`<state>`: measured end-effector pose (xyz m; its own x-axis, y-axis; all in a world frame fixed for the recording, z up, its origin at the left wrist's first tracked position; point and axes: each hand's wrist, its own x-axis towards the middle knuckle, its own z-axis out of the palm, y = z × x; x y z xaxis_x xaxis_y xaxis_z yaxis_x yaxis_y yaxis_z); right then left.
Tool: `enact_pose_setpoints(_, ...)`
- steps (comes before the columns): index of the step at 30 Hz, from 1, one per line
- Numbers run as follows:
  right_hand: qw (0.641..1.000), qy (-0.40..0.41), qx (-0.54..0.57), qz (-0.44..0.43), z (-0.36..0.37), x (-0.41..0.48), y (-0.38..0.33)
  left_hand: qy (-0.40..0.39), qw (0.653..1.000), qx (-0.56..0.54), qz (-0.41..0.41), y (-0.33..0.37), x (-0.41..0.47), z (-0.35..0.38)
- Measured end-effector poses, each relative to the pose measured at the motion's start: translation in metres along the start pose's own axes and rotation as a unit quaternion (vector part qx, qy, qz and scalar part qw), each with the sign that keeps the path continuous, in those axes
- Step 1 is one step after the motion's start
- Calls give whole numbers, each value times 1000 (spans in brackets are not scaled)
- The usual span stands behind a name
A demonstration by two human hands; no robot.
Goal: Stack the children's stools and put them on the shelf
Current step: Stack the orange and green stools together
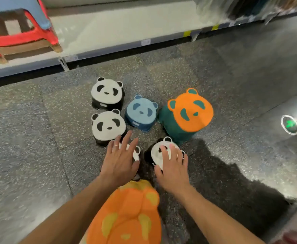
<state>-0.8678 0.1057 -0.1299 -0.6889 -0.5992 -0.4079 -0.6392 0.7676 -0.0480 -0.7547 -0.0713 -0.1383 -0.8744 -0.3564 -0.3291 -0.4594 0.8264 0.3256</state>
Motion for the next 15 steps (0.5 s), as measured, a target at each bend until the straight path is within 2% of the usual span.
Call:
enact_pose_setpoints(7,993,59,97,-11,-32,96,51,-10,996,-78,-43,44,84,4)
enact_pose_setpoints(10,993,44,108,-36,-35,152,97,-7,993,-95,-72,71,133,13)
enact_pose_setpoints(15,996,-19,50,-77,-40,239,183,-14,978,-125,-167,139,223,35)
